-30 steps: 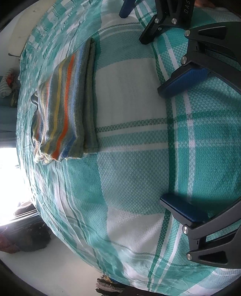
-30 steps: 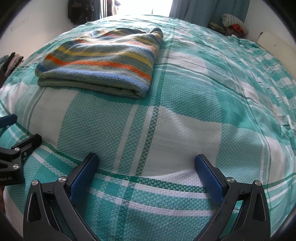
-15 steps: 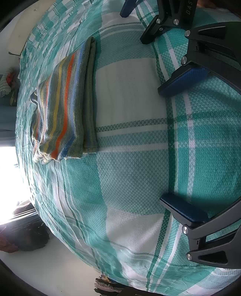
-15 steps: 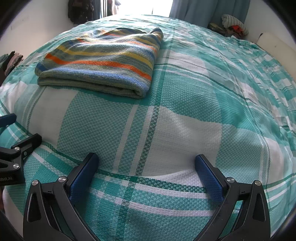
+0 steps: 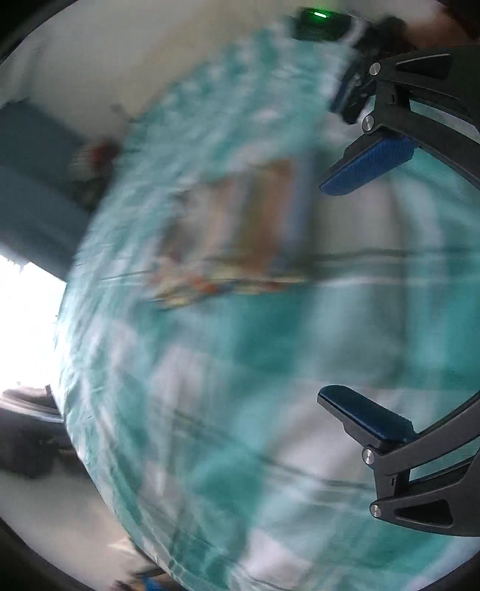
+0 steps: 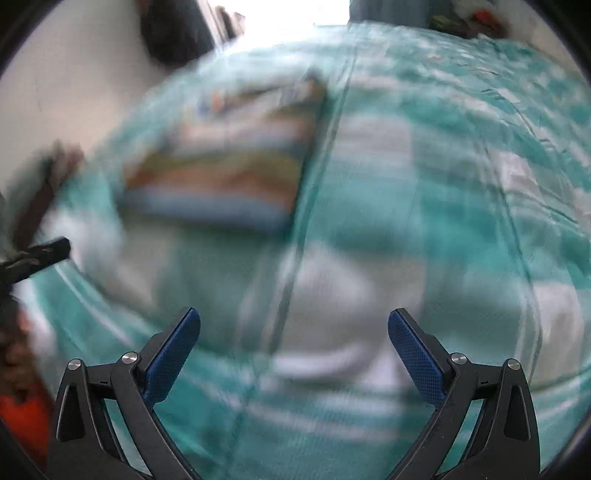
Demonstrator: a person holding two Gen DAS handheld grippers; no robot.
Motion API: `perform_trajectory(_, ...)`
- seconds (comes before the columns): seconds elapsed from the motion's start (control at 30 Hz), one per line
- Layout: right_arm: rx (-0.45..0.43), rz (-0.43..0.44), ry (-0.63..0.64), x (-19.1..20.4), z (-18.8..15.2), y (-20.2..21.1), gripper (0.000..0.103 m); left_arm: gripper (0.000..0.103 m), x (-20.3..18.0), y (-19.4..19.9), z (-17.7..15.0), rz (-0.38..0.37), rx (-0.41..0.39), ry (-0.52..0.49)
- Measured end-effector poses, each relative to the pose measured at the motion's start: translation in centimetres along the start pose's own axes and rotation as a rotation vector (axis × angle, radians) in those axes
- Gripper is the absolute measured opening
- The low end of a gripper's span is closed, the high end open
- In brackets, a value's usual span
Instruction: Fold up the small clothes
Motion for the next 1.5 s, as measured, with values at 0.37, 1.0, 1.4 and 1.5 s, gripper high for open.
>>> perform_trajectory(0.37,0.093,0.297,-0.342,-1.6,9.4,-14.4,0.075,0.08,-1.8,-14.6,5.4,0.002,0.221,-0.025)
perform_trajectory(1.0,-0.085,0.076,0.068,4.9,13.5,-3.8,0.07,0.059,-10.1,-7.1,8.7,0.047,0.056,-0.224)
perform_trajectory(1.4,-0.07,-0.215,0.035,1.1,2.0,5.9,0.102,0.093,-7.9,2.7,-2.2,0.407,-0.015,-0.351)
perform_trajectory(1.5,-0.105,-0.206,0.019,2.5,0.5,8.9,0.102,0.093,-8.7,5.4,-3.8,0.478,0.005,-0.344)
Point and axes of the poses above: each gripper's, at about its wrist camera, not at the fingertips, and y roughly against the way its jaws point, x to its left, z to its top, the point moved 5 cm from there along -y, roughly the way its jaws point, and after that the axes turned 5 degrees about -x, right-handed, at the moved point
